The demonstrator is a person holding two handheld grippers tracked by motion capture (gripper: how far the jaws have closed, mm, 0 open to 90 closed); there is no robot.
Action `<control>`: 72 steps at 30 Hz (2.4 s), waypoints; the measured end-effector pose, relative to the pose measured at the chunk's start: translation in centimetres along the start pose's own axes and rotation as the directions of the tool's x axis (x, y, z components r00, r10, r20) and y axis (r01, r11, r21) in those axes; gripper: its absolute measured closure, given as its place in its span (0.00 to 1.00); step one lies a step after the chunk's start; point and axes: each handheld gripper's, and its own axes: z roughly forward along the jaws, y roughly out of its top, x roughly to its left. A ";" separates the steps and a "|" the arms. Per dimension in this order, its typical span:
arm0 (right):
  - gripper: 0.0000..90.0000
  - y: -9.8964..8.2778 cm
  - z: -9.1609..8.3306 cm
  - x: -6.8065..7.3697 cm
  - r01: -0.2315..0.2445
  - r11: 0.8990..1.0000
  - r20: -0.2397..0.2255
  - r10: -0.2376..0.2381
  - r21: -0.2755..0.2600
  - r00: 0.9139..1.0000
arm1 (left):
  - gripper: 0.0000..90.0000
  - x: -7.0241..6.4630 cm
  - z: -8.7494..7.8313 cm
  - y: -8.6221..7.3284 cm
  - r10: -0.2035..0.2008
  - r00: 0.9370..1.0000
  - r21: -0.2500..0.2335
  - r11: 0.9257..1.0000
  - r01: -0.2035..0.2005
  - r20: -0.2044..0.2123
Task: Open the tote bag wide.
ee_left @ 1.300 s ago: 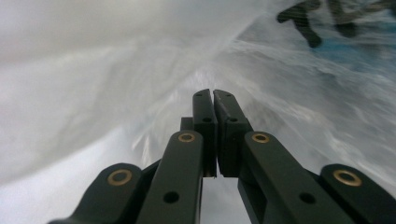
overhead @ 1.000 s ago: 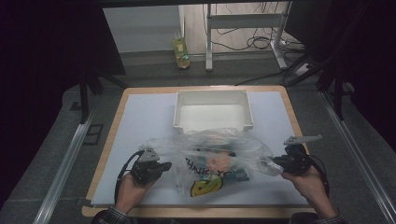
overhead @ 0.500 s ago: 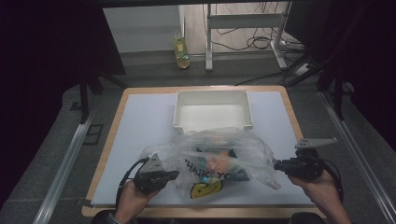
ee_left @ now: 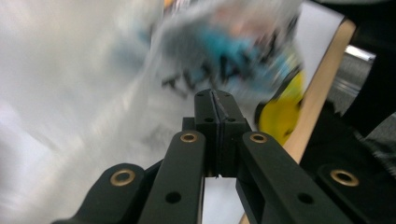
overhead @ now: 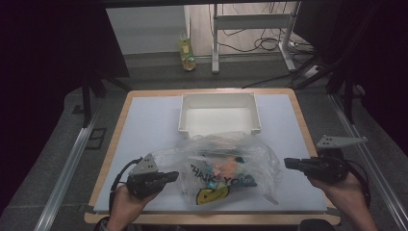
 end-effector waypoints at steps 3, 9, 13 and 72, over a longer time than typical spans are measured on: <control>0.99 1.5 1.9 1.7 0.037 0.999 -0.053 -0.036 0.024 0.998 | 0.99 -0.2 -0.7 2.0 0.003 1.000 -0.018 1.000 -0.003 0.013; 0.99 2.3 5.3 2.8 0.067 0.996 -0.118 -0.059 0.059 0.991 | 0.98 0.5 1.9 5.1 0.025 1.000 0.019 1.000 -0.025 0.003; 0.99 2.5 7.8 2.8 0.082 0.992 -0.103 -0.072 0.097 0.992 | 0.98 2.0 5.2 6.0 0.027 0.999 0.074 0.997 -0.025 -0.029; 0.99 2.0 13.3 -1.8 0.036 0.982 0.000 -0.037 0.187 0.999 | 0.96 5.8 11.7 4.8 -0.115 0.993 0.183 0.976 0.118 -0.023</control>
